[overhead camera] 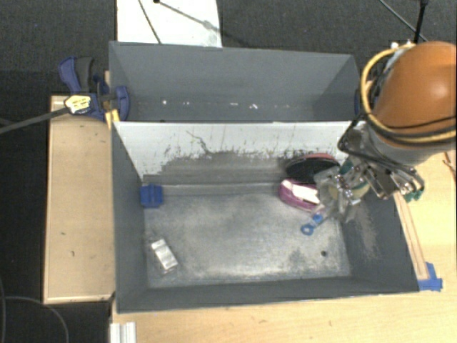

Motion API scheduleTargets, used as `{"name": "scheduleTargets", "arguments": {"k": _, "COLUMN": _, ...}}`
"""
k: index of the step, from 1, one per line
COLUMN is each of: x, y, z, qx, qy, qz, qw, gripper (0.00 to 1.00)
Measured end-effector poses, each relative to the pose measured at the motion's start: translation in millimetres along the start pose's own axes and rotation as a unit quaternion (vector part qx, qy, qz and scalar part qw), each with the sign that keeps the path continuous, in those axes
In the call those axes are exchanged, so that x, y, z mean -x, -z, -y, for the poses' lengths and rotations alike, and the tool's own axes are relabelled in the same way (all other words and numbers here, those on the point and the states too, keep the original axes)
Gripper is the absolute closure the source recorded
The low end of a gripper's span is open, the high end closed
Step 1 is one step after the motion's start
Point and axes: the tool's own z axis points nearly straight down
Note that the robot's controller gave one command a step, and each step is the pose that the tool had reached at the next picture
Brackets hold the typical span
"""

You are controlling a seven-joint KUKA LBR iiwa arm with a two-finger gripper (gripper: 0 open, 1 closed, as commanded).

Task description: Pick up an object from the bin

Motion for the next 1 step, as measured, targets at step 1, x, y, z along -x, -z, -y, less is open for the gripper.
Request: {"name": "scheduleTargets", "arguments": {"k": 1, "x": -29.7, "y": -70.5, "z": 31.8, "qx": 0.001, "qy": -0.071, "qz": -0.0010, "qw": 0.9975, "gripper": 1.00}}
